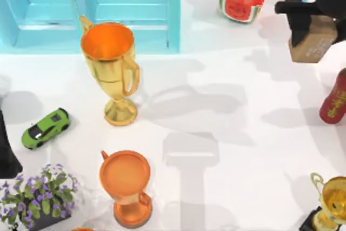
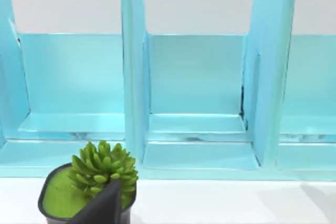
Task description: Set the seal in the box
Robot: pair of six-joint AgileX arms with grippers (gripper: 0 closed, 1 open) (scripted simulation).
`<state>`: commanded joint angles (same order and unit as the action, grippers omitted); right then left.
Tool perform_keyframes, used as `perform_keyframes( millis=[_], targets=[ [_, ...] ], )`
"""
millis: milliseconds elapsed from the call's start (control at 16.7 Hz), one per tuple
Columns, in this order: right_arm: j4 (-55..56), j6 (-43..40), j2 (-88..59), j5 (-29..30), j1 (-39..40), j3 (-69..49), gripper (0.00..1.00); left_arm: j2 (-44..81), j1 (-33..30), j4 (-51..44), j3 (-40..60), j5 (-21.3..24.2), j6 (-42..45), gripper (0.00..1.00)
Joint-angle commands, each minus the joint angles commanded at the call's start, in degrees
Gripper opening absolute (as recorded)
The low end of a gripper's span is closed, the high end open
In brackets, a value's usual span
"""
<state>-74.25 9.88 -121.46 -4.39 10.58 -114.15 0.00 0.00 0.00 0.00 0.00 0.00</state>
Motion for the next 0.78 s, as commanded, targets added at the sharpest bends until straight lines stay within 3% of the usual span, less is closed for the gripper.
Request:
perform_keyframes(
  millis=[480,780],
  targets=[
    [-1.62,-28.49,12.27,1.52,-28.95,10.74,0.0,0.0,0.0,0.0,0.0,0.0,0.0,1.0],
    [-6.45,-34.88,15.52,4.37,-36.4,17.43,0.0,0.0,0.0,0.0,0.0,0.0,0.0,1.0]
  ],
)
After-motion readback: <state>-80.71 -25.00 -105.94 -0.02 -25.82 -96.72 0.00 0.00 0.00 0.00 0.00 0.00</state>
